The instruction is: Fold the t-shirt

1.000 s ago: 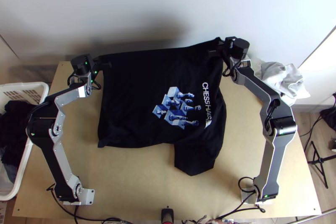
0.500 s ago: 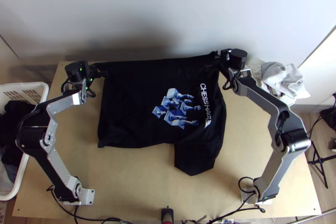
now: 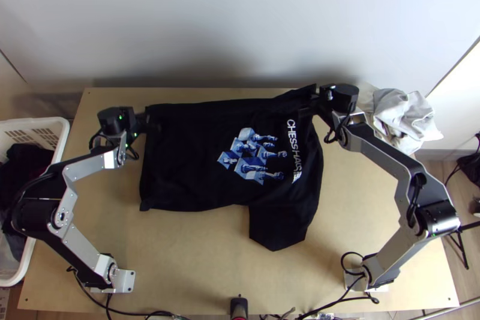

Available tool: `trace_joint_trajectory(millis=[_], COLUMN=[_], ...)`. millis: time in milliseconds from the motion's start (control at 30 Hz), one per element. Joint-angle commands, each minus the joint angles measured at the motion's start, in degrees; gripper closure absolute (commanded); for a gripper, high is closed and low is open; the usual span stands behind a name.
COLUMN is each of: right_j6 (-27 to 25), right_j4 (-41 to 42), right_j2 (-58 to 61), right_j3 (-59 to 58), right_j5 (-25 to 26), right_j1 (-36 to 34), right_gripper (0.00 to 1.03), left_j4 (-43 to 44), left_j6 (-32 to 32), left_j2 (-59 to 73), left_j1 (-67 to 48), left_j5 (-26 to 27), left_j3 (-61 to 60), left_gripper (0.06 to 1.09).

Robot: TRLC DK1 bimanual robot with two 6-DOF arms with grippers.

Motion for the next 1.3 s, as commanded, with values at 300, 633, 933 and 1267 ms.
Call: trace_joint_trajectory(millis=[300, 633, 933, 1267], right_j6=[2.4, 3.6, 2.7, 1.8], right_j4=[-2.2, -3.2, -8.0, -10.3], right_j2=[-9.0, -11.7, -14.9, -17.3], right_j3=[-10.8, -15.9, -18.7, -23.0], right_j5=[-0.5, -0.5, -1.6, -2.5], right_j1=[3.8, 4.6, 5.7, 6.9], right_gripper=[1.0, 1.0, 1.0, 1.0], left_j4=[-4.8, -13.3, -16.8, -20.6], left_j6=[0.2, 0.6, 2.0, 3.3], left_j2=[-9.3, -12.5, -15.3, -19.6], left_j1=[-1.9, -1.5, -1.1, -1.2], left_j5=[1.6, 2.3, 2.9, 4.5], left_j3=[-9.7, -9.5, -11.9, -15.8], left_gripper=[1.05, 1.05, 1.05, 1.05])
